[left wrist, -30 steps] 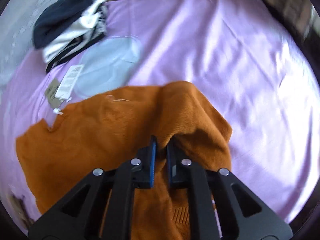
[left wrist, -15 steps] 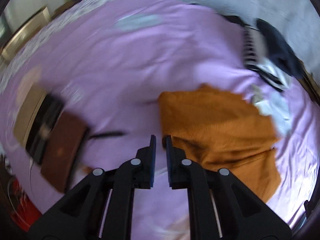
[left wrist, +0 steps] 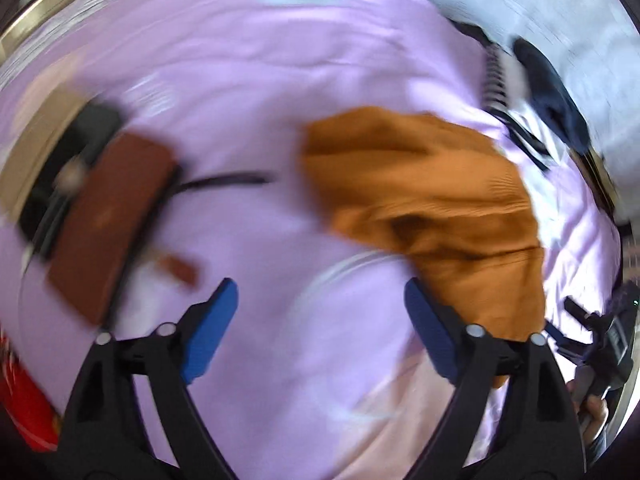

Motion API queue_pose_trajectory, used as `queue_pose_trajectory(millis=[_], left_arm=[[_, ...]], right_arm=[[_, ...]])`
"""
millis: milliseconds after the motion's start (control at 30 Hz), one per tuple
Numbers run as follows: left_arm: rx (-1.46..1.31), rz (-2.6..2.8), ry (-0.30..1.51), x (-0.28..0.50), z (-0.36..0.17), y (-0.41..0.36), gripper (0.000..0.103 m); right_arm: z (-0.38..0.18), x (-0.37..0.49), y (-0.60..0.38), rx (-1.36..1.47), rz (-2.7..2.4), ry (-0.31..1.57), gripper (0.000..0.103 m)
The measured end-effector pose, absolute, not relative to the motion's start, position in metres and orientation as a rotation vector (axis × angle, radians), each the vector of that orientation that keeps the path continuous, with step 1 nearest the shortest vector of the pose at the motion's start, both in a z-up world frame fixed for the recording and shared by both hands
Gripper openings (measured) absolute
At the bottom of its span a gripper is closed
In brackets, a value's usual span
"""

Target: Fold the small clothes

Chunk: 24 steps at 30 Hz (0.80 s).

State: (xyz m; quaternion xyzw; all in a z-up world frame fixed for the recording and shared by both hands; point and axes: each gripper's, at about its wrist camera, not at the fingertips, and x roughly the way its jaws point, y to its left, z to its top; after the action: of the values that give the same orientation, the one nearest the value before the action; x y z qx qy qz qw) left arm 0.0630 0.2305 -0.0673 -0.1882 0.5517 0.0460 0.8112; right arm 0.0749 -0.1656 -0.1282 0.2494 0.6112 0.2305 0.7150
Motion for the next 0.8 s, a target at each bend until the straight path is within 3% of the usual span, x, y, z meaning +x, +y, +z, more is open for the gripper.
queue_pose_trajectory(millis=[67, 100, 133, 200, 267, 333, 500, 633, 700, 800], left_arm=[[-0.373, 0.105, 1.196, 0.092, -0.076, 0.218, 0.099], [-0.367, 0.128, 1.206, 0.104, -0.082, 0.217, 0.099], [-0.373, 0.14, 1.222, 0.118, -0.09, 0.216, 0.097], [-0.44, 0.124, 1.255, 0.138, -0.106, 0.221, 0.063], [-0.438, 0.144, 1.252, 0.144, -0.1, 0.22, 0.021], [-0.454, 0.079, 1.219, 0.16, -0.081, 0.213, 0.008], [-0.391, -0.146, 1.076, 0.215, 0.014, 0.138, 0.005], [-0.384, -0.354, 0.855, 0.226, 0.123, 0.067, 0.005], [-0.384, -0.419, 0.766, 0.217, 0.156, 0.049, 0.005], [-0.4, -0.488, 0.734, 0.193, 0.164, 0.045, 0.005]], right_arm=[[-0.13, 0.066, -0.152, 0.519, 0.58, 1.364, 0.101], [-0.127, 0.059, -0.147, 0.496, 0.62, 1.339, 0.089], [-0.123, 0.054, -0.145, 0.473, 0.642, 1.313, 0.057], [-0.115, 0.046, -0.147, 0.44, 0.662, 1.287, 0.023], [-0.105, 0.044, -0.161, 0.479, 0.658, 1.248, 0.019], [-0.088, 0.047, -0.179, 0.502, 0.634, 1.191, 0.016], [-0.004, 0.089, -0.248, 0.522, 0.517, 0.957, 0.013], [0.114, 0.085, -0.317, 0.503, 0.437, 0.635, 0.002], [0.17, 0.056, -0.335, 0.451, 0.462, 0.5, 0.002], [0.194, 0.014, -0.329, 0.356, 0.578, 0.502, 0.002]])
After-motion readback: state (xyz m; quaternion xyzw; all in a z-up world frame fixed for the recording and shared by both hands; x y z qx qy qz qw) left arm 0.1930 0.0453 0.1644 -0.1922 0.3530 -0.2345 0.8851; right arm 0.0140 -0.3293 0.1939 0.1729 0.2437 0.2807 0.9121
